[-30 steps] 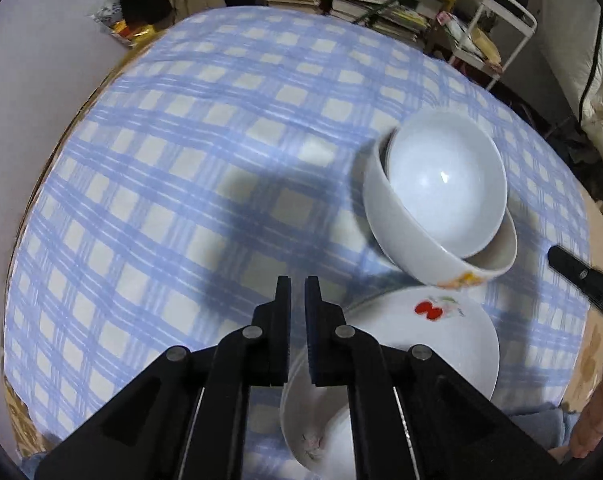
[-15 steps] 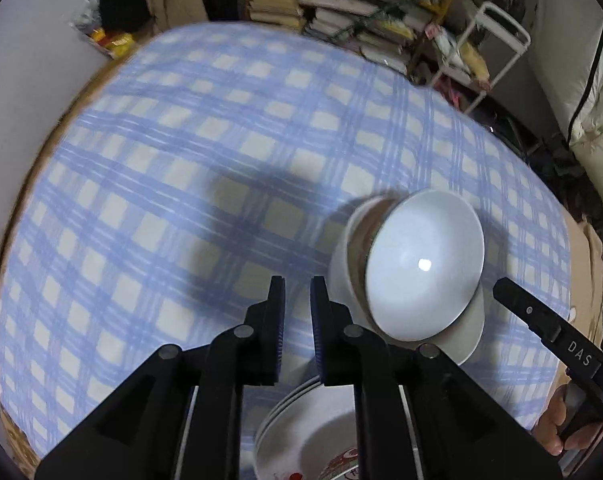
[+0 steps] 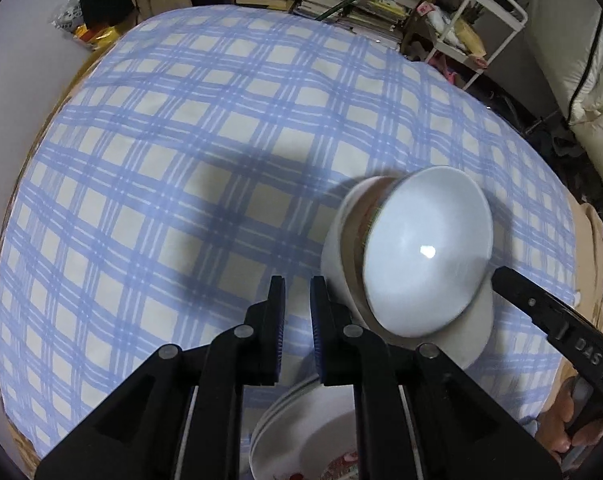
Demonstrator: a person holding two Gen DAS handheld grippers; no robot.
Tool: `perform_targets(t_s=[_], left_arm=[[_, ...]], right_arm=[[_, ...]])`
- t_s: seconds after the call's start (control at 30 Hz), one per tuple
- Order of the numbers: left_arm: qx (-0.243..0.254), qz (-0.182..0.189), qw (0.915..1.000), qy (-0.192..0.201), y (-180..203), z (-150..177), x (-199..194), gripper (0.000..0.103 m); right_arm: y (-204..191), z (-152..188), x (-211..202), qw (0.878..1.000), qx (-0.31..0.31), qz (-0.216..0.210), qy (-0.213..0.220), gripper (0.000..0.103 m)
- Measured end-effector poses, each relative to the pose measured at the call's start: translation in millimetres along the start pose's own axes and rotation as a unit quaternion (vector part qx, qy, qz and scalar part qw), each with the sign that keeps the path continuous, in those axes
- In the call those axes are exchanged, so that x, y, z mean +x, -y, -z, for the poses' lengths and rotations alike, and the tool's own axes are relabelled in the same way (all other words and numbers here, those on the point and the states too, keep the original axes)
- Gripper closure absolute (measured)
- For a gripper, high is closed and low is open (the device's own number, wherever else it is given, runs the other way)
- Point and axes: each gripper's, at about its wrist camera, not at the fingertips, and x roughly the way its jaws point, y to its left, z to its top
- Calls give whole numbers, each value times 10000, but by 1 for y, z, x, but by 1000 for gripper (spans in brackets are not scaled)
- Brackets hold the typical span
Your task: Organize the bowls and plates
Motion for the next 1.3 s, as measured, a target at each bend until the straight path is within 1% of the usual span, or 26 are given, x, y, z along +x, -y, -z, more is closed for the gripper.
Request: perform_targets(t_s=[0.1, 0.17, 0.23, 0.33, 0.5, 0.6, 0.67, 0.73, 0.83, 0.9, 0.93, 0.97, 1.0, 1.03, 1.07, 1.1, 1.17, 1.2, 1.3], left_arm=[[141, -2, 9998, 140, -1, 16, -22, 90], [301, 52, 9994, 178, 1, 29, -36, 88], [478, 107, 9987, 127, 3, 46, -48, 84], [751, 174, 9970, 31, 11, 70, -58, 83], [1044, 119, 9941, -272, 24, 107, -53, 81], [1123, -10, 9926, -466, 28, 121, -42, 81], [1141, -31, 9919, -561, 29, 128, -36, 81], [1133, -108, 9915, -626, 28, 132, -29, 81], [1111, -191, 9912, -694, 27, 138, -18, 81], [1135, -178, 9908, -714, 27, 141, -13, 83], [1144, -138, 9907, -720, 27, 142, -11, 87], [1208, -49, 9900, -730, 28, 143, -9, 94], [1260, -93, 9897, -680, 30, 144, -8, 94], [1299, -141, 9895, -620, 31, 144, -8, 94], [1373, -197, 9888, -551, 33, 145, -9, 94], [1375, -173, 9891, -504, 34, 145, -11, 95], [1256, -9, 9908, -499, 33, 141, -18, 96], [1192, 57, 9920, -410, 32, 138, -25, 96], [1151, -50, 9933, -67, 34, 128, -45, 95]], right_arm=[[-4, 8, -12, 9998, -204, 78, 47, 73], [-6, 17, -23, 9994, -335, 21, 39, 73], [-7, 29, -33, 9990, -423, -65, -109, 73], [-9, 44, -37, 9977, -459, -220, -456, 73], [-16, 78, -37, 9914, -689, -382, -1048, 72], [-19, 98, -33, 9877, -833, -349, -1277, 72], [-17, 105, -29, 9869, -774, -328, -1379, 72], [-16, 111, -26, 9856, -763, -386, -1458, 72], [-19, 118, -20, 9843, -811, -316, -1534, 72], [-21, 122, -14, 9833, -830, -291, -1594, 73], [-21, 124, -12, 9825, -836, -293, -1636, 78], [-22, 126, -8, 9816, -832, -275, -1696, 86], [-23, 126, -4, 9812, -846, -240, -1718, 89], [-24, 128, -1, 9813, -918, -136, -1687, 95], [-25, 128, 1, 9816, -952, -125, -1649, 96], [-26, 127, 0, 9824, -981, -122, -1583, 96], [-26, 125, -3, 9838, -1018, -52, -1474, 96], [-27, 124, -4, 9848, -1023, -18, -1404, 96], [-29, 117, -11, 9877, -943, -107, -1240, 96]])
